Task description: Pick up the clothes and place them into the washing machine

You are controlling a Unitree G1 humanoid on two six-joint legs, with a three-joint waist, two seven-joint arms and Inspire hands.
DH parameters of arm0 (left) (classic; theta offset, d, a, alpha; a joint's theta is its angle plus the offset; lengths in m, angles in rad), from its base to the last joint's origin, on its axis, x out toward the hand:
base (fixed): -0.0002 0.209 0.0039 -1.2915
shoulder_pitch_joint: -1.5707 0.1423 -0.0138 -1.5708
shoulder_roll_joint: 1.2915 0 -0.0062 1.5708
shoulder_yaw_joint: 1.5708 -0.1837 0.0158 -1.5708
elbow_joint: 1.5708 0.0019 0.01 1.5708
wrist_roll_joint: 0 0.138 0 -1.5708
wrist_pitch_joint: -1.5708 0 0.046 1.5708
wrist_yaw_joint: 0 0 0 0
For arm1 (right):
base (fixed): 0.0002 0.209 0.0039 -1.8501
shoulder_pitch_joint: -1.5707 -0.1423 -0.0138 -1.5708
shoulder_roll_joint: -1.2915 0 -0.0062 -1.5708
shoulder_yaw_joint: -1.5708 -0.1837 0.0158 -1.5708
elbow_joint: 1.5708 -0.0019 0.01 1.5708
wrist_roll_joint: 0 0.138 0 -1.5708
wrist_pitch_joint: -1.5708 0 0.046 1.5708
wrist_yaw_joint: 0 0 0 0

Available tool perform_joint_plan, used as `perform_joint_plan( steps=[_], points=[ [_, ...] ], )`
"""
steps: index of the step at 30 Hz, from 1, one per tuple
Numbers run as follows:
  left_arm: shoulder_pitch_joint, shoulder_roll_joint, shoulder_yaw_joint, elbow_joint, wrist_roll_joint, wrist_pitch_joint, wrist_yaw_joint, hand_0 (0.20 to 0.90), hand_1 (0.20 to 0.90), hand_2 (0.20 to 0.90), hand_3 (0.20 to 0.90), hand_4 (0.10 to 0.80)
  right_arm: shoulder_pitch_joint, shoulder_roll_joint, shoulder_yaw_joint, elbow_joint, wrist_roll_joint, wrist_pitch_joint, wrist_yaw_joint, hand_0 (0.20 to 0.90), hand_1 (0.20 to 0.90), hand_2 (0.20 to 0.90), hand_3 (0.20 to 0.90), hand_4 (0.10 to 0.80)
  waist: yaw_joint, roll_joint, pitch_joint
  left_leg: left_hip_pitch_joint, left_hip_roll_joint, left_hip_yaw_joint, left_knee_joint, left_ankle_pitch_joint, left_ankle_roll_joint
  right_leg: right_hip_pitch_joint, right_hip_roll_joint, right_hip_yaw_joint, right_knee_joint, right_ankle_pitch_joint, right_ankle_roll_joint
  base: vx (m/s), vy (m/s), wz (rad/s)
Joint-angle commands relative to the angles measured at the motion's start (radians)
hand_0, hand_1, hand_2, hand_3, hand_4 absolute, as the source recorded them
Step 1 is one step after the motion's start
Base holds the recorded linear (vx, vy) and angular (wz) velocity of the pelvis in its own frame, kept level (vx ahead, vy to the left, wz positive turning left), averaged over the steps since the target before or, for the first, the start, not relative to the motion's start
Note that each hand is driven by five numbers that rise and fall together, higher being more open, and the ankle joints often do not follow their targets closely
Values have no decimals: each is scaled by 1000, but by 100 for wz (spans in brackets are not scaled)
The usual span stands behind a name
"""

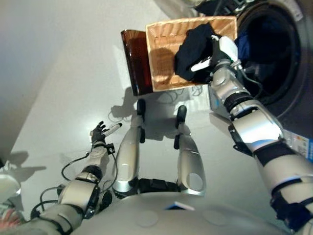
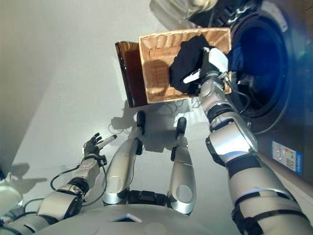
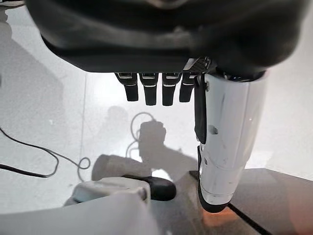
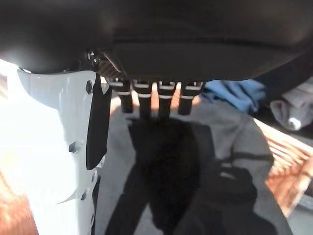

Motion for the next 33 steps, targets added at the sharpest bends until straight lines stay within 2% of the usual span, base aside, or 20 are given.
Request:
perform_joint_plan(
  steps=[1, 8, 24, 26, 27, 33],
  points=[
    [70, 39, -18, -41, -18, -22, 24, 900, 900, 900, 900, 800, -86, -88, 24, 11, 7, -1, -29, 900, 900, 900, 900, 800, 8, -13, -22, -148, -24, 0, 126, -11, -42, 30, -89, 18, 28, 6, 39, -12, 26, 5],
    [101, 31, -36, -159, -22, -36, 23, 900, 900, 900, 900, 800, -112, -129, 27, 20, 25, -2, -32, 900, 900, 900, 900, 800, 20, 21, 6, -194, -36, -3, 144, -13, -40, -16, -95, 23, 43, 3, 36, -8, 25, 5],
    [136, 27, -78, -267, -22, -50, 25, 900, 900, 900, 900, 800, -176, -165, 72, 7, 37, -13, -40, 900, 900, 900, 900, 800, 29, 49, 24, -261, -51, -10, 194, -34, -33, -81, -97, 23, 74, -11, 29, 7, 2, 1],
    [137, 22, -84, -274, -28, -51, 25, 900, 900, 900, 900, 800, -192, -168, 104, 14, 9, -9, -27, 538, 538, 538, 538, 541, 29, 54, 31, -273, -52, -9, 196, -34, -33, -98, -95, 28, 78, -11, 27, 0, 0, 0],
    [137, 22, -83, -274, -28, -51, 25, 900, 900, 900, 900, 800, -192, -168, 104, 14, 9, -9, -27, 200, 200, 200, 200, 300, 29, 54, 31, -273, -52, -9, 197, -34, -33, -98, -95, 28, 78, -11, 27, 0, 0, 0],
    [138, 16, -81, -275, -40, -52, 26, 900, 900, 900, 900, 800, -203, -173, 125, 23, -15, -5, -20, 200, 200, 200, 200, 300, 28, 59, 47, -282, -50, -6, 188, -30, -34, -103, -97, 29, 61, -1, 30, 7, -2, -1]
  ],
)
